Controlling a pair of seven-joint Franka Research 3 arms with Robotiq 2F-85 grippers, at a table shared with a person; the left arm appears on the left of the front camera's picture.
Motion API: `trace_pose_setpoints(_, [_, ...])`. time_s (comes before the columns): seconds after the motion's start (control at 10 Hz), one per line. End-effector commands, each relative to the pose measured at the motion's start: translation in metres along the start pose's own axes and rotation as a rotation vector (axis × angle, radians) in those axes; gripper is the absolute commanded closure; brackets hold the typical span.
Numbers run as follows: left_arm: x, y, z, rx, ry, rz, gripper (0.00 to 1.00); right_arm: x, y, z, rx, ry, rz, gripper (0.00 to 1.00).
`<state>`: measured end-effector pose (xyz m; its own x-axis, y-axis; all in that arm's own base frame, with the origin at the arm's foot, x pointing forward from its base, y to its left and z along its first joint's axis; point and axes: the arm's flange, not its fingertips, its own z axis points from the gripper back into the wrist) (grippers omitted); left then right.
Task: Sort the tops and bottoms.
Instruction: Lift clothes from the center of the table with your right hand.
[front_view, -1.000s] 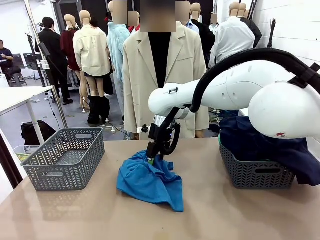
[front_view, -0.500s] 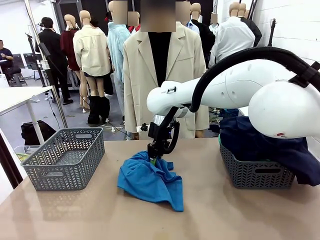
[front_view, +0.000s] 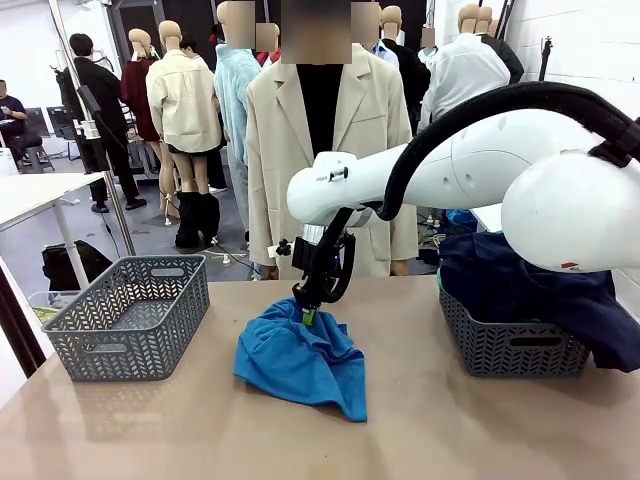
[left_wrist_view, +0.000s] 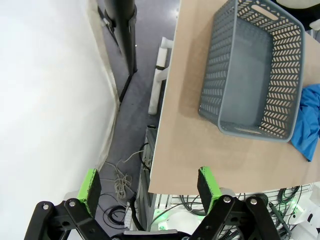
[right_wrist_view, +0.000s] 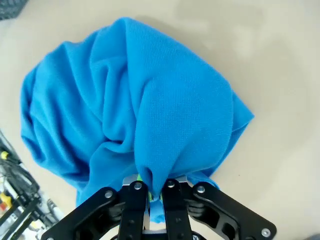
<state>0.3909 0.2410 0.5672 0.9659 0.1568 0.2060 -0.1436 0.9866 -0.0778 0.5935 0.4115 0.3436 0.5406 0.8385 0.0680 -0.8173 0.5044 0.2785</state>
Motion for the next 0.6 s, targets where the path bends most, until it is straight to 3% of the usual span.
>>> trace_pose_setpoints(0.0, [0.003,0.0,0.003,-0.004,0.005,0.012,0.0,-0.009,0.006,0.011,-0.02,0.013,0.029,1.0])
trace_pose_setpoints(0.2, [0.003,0.0,0.003,-0.004,0.005,0.012,0.0,-0.017,0.01,0.075,-0.04,0.011,0.086,1.0])
trace_pose_setpoints(0.5, [0.003,0.0,0.003,-0.004,0.005,0.012,0.0,-0.023,0.062,0.192,-0.161,0.024,0.139,1.0])
